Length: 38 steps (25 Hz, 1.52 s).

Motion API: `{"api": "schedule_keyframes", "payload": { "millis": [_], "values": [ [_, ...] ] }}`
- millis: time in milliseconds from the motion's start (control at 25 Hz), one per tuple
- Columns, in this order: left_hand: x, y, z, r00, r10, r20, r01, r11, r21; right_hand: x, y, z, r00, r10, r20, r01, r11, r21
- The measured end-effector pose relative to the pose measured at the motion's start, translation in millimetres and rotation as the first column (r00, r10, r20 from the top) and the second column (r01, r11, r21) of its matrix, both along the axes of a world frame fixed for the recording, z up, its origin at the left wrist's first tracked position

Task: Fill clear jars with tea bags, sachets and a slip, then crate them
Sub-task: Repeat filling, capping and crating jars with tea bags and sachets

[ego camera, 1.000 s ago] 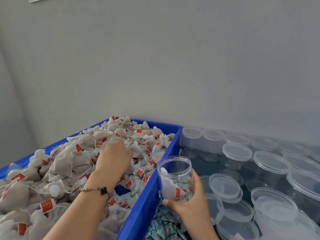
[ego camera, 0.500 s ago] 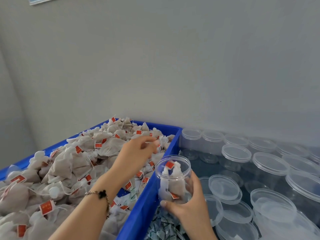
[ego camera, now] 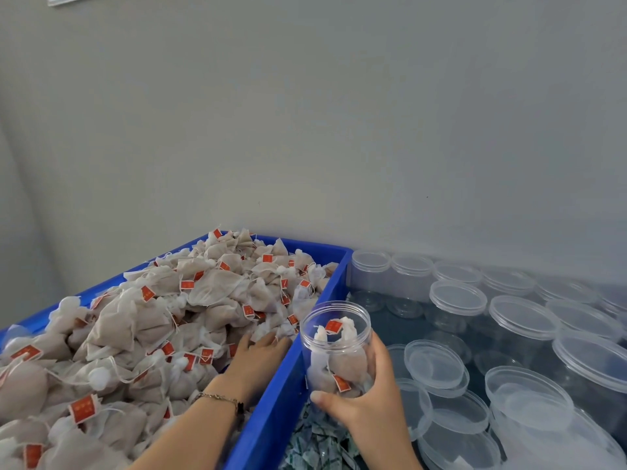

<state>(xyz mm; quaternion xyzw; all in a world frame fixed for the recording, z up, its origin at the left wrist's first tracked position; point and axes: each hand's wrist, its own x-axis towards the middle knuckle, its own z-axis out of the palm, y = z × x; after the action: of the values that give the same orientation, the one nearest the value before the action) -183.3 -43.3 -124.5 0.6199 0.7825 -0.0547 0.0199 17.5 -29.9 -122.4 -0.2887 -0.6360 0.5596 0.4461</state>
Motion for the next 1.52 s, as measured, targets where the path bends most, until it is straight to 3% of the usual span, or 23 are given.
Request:
{"api": "schedule_keyframes", "payload": {
  "millis": [280, 400, 560, 680, 760, 840, 920, 960, 1040, 1160, 1320, 1400, 1520],
  "values": [
    [-1.4, -5.1, 6.1, 0.949, 0.157, -0.275, -0.174, 0.984, -0.037, -0.4, -0.3, 1.2, 1.0, 0.02, 0.014, -0.02, 1.0, -0.001],
    [-1.4, -6.8, 17.4, 0.926, 0.257, -0.277, -0.256, 0.966, 0.039, 0.9, -0.3, 1.6, 1.0, 0.017, 0.019, -0.017, 1.0, 0.004],
    [-5.7, -10.0, 50.5, 0.931, 0.365, -0.023, -0.344, 0.897, 0.277, 0.6, 0.4, 0.1, 1.0, 0.011, 0.0, -0.011, 1.0, -0.008],
    [-4.9, -18.3, 73.5, 0.911, 0.232, 0.34, -0.389, 0.757, 0.525, -0.8, 1.8, -1.8, 1.0, -0.001, -0.003, 0.001, 1.0, -0.016],
    [1.1, -20.2, 87.1, 0.84, 0.109, 0.532, -0.48, 0.606, 0.634, -1.3, 2.3, -2.1, 1.0, -0.006, 0.017, 0.007, 1.0, -0.019],
    [10.8, -21.3, 102.0, 0.709, -0.055, 0.703, -0.597, 0.484, 0.64, -0.9, 2.6, -2.7, 0.999, -0.006, 0.033, 0.007, 1.0, -0.02],
    [26.0, -26.0, 117.8, 0.541, -0.301, 0.785, -0.623, 0.484, 0.615, -0.3, 1.7, -1.6, 0.999, 0.005, 0.042, -0.004, 1.0, -0.014],
    [34.6, -29.4, 124.0, 0.521, -0.386, 0.761, -0.563, 0.515, 0.646, -0.2, 1.2, -1.2, 0.999, 0.01, 0.044, -0.01, 1.0, -0.011],
    [49.8, -34.2, 127.9, 0.61, -0.425, 0.668, -0.34, 0.622, 0.706, -0.6, 1.0, -1.4, 0.999, 0.022, 0.043, -0.022, 1.0, -0.008],
    [62.4, -32.4, 120.3, 0.797, -0.376, 0.472, 0.0, 0.783, 0.623, -1.1, 2.9, -3.0, 0.999, 0.027, 0.031, -0.026, 0.999, -0.021],
    [57.6, -27.8, 114.2, 0.931, -0.274, 0.243, 0.167, 0.908, 0.385, -3.1, 5.5, -2.1, 0.998, 0.066, 0.007, -0.066, 0.997, -0.026],
    [57.1, -27.3, 113.0, 0.943, -0.282, 0.178, 0.181, 0.881, 0.437, -2.9, 5.0, -2.2, 0.998, 0.052, -0.022, -0.053, 0.998, -0.033],
    [49.7, -28.4, 111.7, 0.967, -0.208, 0.15, 0.004, 0.598, 0.801, 0.2, 5.0, -2.4, 0.998, 0.026, -0.058, -0.027, 1.0, -0.015]
  ]
}}
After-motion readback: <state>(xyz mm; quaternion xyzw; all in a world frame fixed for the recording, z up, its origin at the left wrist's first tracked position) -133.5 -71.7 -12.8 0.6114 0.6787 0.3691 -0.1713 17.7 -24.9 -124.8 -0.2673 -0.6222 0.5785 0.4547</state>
